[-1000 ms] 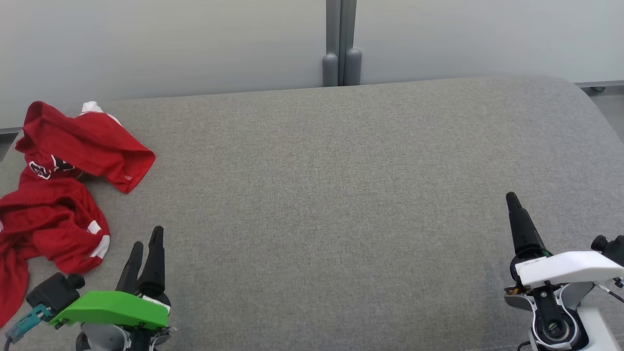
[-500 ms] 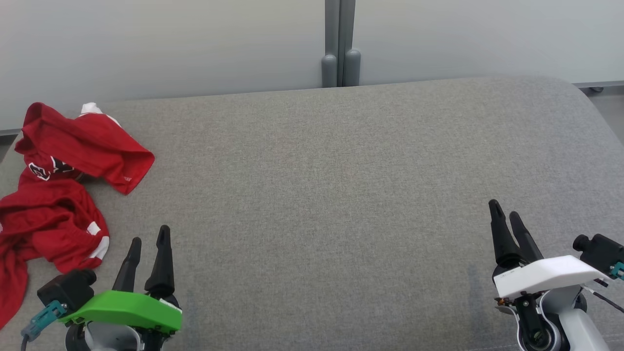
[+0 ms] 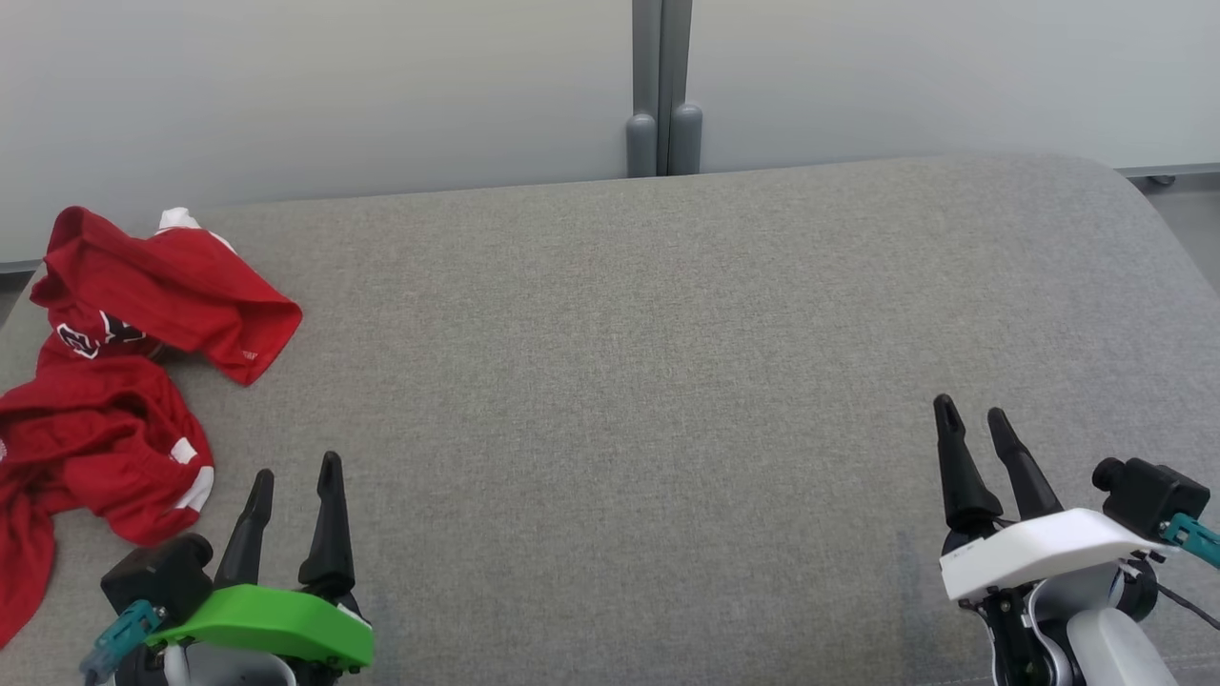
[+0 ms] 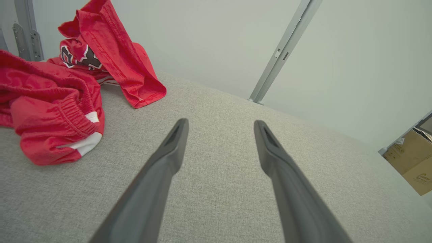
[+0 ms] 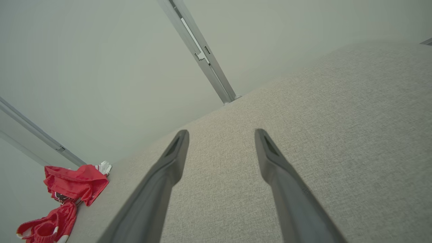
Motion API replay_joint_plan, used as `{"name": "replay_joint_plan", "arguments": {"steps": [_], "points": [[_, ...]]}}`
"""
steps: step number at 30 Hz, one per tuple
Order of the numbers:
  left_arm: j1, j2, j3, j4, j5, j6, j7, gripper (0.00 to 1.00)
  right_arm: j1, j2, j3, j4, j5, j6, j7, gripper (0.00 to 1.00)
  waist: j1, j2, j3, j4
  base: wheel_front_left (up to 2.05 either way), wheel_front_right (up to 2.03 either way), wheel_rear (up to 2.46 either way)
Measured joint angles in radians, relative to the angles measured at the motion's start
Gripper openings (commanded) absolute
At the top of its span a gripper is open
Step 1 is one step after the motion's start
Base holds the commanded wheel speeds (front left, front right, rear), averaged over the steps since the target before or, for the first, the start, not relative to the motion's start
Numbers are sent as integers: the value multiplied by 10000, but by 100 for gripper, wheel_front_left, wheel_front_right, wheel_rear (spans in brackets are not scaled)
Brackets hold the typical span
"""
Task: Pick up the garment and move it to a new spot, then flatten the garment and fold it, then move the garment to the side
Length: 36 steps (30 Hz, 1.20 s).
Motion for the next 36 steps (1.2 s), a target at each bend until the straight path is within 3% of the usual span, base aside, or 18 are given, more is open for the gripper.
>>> {"name": "replay_joint_plan", "arguments": {"steps": [36], "points": [[614,-40,-301,-430,3948,502,-1087,100,254,-75,732,-694,-4623,-261,-1085,100,0,0,-104,-25,0,0,0]]}}
